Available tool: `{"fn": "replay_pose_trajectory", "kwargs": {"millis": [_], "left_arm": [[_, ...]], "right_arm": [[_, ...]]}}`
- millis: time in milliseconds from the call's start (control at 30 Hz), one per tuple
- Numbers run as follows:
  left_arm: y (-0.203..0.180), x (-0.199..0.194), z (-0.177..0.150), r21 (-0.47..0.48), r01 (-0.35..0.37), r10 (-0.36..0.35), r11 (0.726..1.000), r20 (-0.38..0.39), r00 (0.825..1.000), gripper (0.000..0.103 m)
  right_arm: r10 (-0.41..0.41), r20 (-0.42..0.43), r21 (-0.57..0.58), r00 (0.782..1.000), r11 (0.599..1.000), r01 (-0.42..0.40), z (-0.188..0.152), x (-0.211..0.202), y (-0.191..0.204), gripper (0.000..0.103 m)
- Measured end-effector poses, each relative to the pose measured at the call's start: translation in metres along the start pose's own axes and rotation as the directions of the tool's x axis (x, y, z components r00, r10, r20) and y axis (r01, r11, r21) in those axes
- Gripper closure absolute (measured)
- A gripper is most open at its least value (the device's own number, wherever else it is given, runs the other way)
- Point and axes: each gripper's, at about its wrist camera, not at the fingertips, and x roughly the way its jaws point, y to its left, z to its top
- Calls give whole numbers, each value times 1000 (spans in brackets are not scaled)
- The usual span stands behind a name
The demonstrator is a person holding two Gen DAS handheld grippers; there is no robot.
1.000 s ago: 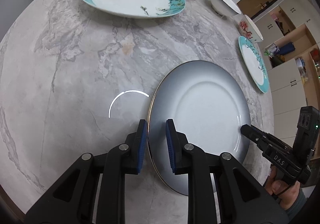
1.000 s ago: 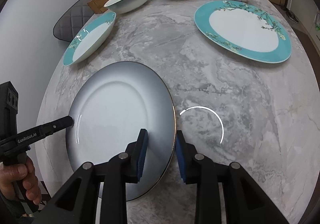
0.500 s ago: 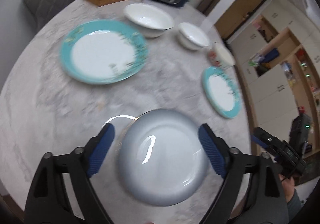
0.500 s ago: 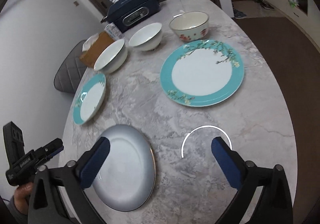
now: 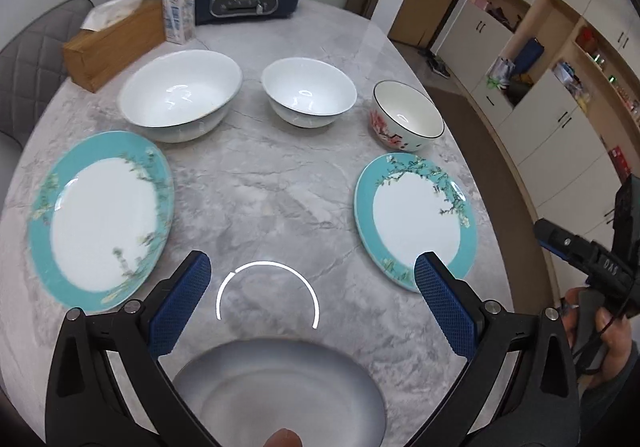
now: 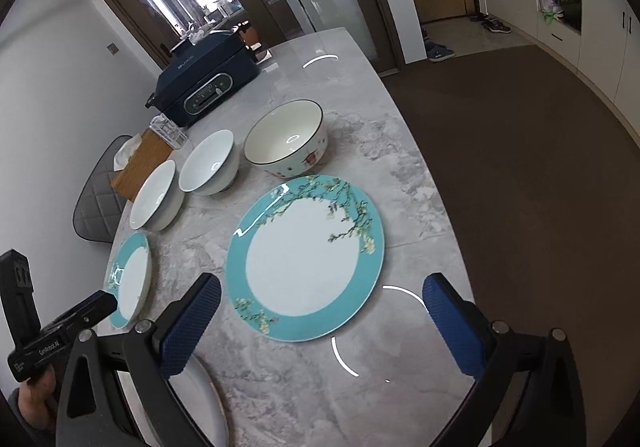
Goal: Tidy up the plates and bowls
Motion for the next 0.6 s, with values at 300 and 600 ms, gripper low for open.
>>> {"fn": "replay_pose_trajectory", "kwargs": {"millis": [300, 600], "left_arm": [[-25, 99, 40, 55, -14, 21, 998, -136, 990, 1], [-37, 145, 40, 114, -9, 31, 993, -191, 981, 5]], "right_arm": [[109, -67, 22, 992, 994, -108, 23, 55, -37, 13], [128, -107, 40, 986, 991, -124, 23, 81, -56, 34]]}}
